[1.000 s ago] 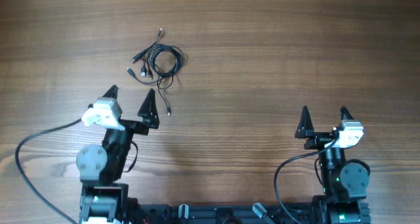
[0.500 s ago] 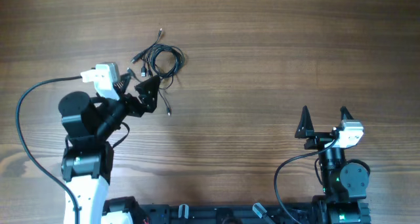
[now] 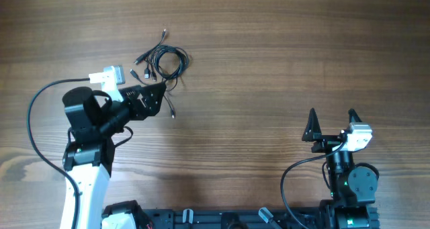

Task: Untangle cables
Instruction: 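Raise the left gripper and move it toward the black cable bundle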

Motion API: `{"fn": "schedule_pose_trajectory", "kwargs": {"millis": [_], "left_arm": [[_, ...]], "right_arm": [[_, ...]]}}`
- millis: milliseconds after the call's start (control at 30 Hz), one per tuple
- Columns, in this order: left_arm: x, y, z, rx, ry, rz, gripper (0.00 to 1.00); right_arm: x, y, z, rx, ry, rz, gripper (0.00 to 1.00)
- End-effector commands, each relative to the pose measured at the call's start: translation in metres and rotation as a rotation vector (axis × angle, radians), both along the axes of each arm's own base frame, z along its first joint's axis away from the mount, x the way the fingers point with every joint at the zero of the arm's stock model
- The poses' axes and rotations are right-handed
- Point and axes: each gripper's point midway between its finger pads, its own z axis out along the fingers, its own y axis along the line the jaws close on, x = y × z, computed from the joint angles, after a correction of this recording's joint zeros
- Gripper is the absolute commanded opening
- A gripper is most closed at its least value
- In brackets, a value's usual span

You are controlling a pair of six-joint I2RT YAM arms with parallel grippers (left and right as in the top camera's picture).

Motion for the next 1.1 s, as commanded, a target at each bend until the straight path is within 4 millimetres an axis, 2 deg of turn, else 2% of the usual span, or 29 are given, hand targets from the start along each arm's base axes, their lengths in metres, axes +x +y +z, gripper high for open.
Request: {"fn": "schedule_pose_trajectory", "kwargs": {"millis": [0, 33, 67, 100, 133, 267, 400, 467, 500, 600, 667, 833, 1067], "left_arm": [[0.003, 0.002, -0.015, -0.02, 0.072, 0.002, 0.75], [0.004, 0.002, -0.022, -0.024, 0.096, 0.002, 0.6], [0.005, 0.002, -0.028, -0.028, 0.116, 0.002, 0.39], [0.004, 0.002, -0.036, -0.033, 0.146, 0.002, 0.14], [0.004, 0.002, -0.042, -0.037, 0.169, 0.002, 0.04], [0.0, 0.001, -0.067, -0.055, 0.271, 0.003, 0.04], [-0.003, 0.013, -0.092, -0.009, 0.362, 0.07, 0.04], [-0.006, 0.017, -0.106, 0.03, 0.413, 0.1, 0.13], [-0.007, 0.018, -0.111, 0.054, 0.429, 0.112, 0.21], [-0.009, 0.023, -0.127, 0.161, 0.47, 0.153, 0.85], [-0.01, 0.023, -0.134, 0.209, 0.483, 0.165, 0.98], [-0.012, 0.032, -0.147, 0.307, 0.523, 0.251, 1.0], [-0.012, 0.033, -0.149, 0.333, 0.525, 0.262, 1.0]], "right_arm": [[-0.001, -0.004, 0.003, -0.018, -0.013, -0.018, 1.0], [-0.001, -0.004, 0.003, -0.018, -0.013, -0.018, 1.0], [-0.001, -0.004, 0.003, -0.018, -0.013, -0.018, 1.0], [-0.001, -0.004, 0.003, -0.018, -0.013, -0.018, 1.0], [-0.001, -0.004, 0.003, -0.018, -0.013, -0.018, 1.0], [-0.001, -0.004, 0.003, -0.018, -0.013, -0.018, 1.0], [-0.001, -0.003, 0.003, -0.018, -0.013, -0.018, 1.0], [-0.001, -0.004, 0.003, -0.018, -0.013, -0.018, 1.0], [-0.001, -0.004, 0.003, -0.018, -0.013, -0.018, 1.0], [-0.001, -0.004, 0.003, -0.018, -0.013, -0.018, 1.0], [-0.001, -0.004, 0.003, -0.018, -0.013, -0.018, 1.0], [-0.001, -0.004, 0.003, -0.018, -0.013, -0.018, 1.0], [-0.001, -0.004, 0.003, -0.018, -0.013, -0.018, 1.0]]}}
